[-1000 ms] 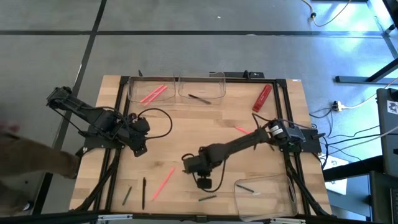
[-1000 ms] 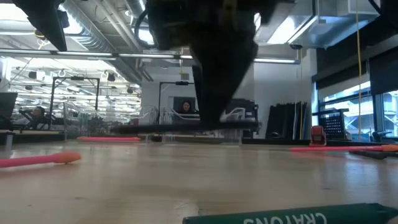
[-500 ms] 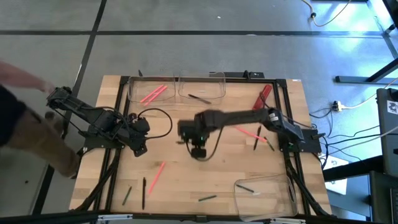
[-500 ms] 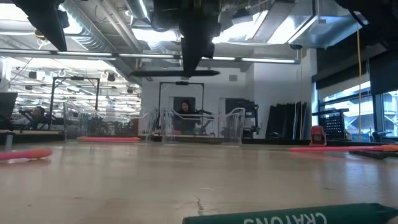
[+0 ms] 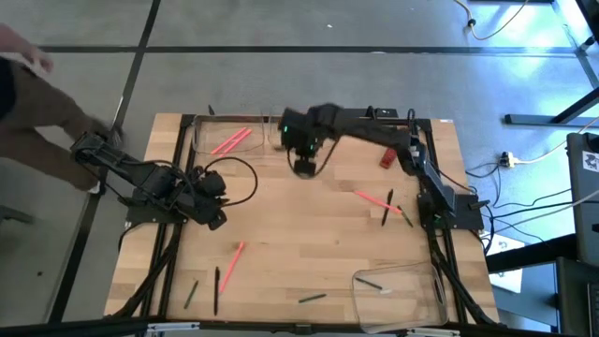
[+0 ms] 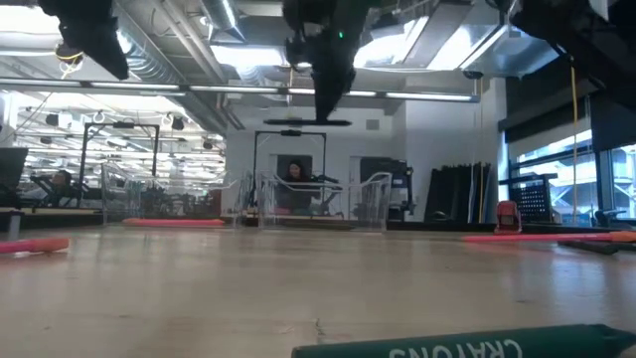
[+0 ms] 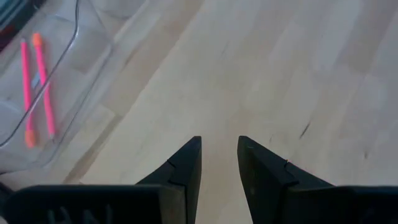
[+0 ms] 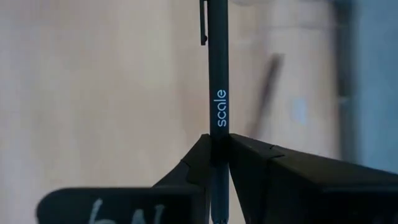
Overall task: Sort crayons/erasers/pens/pencils in bins
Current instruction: Put the black pen into the top right transparent bin
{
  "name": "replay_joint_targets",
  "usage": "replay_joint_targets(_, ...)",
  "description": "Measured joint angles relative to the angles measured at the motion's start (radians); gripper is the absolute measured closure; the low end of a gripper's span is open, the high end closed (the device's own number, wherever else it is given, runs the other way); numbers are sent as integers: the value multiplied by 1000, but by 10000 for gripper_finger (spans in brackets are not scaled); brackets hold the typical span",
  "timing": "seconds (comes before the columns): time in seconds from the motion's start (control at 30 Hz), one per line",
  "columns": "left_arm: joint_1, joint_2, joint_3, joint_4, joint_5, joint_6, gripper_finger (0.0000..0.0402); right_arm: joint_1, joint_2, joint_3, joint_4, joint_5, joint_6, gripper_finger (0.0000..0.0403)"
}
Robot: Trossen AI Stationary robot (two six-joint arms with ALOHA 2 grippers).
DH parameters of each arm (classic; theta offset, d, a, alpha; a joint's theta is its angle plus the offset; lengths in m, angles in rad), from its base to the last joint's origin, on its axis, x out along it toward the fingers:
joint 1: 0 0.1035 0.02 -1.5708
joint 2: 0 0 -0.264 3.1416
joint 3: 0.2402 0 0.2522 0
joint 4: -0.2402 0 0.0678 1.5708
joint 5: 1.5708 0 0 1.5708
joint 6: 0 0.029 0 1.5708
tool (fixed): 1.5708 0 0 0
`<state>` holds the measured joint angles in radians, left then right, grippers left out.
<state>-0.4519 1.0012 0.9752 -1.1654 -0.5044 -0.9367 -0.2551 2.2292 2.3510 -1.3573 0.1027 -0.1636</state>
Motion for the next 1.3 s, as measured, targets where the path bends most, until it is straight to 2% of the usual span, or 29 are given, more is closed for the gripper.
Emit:
replay_joint_targets(0.27,65,0,0,55,-182,-3,305,-185,18,-1,72,4,-91,354)
replay_joint_targets(0.53,167,0,0,62,-335,-3,305,-274,48,-89,147,2,-180,354)
replay_joint_targets(0.77,219,0,0,63,-320,-3,305,-299,47,-236,318,1,-224,354)
replay_joint_targets(0.97,225,0,0,63,-313,-3,305,-300,47,-339,389,1,-238,354)
replay_joint_targets(1.3,225,0,0,62,-313,-3,305,-302,47,-393,428,2,-239,354)
